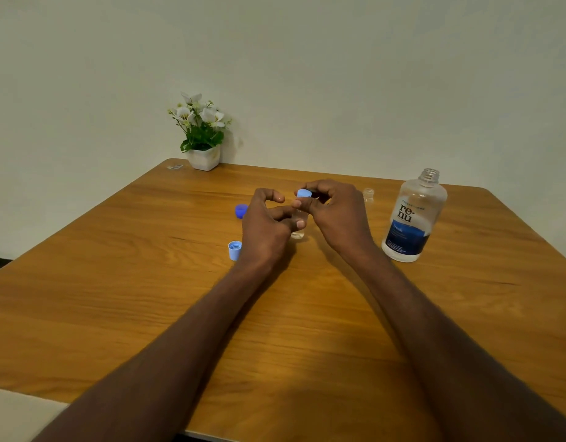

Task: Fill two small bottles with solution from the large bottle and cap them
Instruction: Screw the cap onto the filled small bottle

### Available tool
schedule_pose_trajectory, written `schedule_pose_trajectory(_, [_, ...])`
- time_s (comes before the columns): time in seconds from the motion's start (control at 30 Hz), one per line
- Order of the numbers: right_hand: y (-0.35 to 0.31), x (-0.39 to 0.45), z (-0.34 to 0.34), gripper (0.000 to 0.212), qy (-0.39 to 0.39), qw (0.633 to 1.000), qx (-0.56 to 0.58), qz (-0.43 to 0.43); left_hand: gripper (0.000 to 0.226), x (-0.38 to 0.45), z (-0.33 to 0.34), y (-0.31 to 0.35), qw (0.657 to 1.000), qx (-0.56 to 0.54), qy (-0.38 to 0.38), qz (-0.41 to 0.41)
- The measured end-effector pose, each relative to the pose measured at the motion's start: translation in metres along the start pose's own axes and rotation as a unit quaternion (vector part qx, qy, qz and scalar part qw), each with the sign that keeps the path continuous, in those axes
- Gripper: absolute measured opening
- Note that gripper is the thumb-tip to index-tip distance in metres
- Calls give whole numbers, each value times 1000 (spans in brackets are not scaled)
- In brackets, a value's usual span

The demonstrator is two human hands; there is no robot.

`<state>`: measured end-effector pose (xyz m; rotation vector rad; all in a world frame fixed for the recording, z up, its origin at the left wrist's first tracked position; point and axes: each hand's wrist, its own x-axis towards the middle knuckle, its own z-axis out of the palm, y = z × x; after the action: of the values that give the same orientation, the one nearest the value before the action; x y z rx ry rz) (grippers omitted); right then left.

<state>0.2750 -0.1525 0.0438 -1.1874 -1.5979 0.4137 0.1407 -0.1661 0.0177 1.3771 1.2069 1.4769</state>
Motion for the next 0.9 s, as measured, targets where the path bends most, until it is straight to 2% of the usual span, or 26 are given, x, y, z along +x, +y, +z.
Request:
schedule_pose_trajectory(0.23, [14,-3,24,23,71,992,-106,-15,44,-1,3,-5,999,30,39,21])
schedule_pose_trajectory(0.43, [20,-5,37,31,86,991,-97,-24,50,0,7,-5,995,83,40,33])
schedule_pose_trajectory(0.6, [20,-7,35,33,70,992,-100,-26,60,-4,9,3,996,64,43,50])
schedule_pose_trajectory(0.73, [20,-8,30,33,63,993,-91,-30,53,-5,4,9,992,79,78,58])
schedule_pose_trajectory(0.9, [17,-8,23,44,46,994,-91,-48,20,-8,-1,17,967,93,180,154])
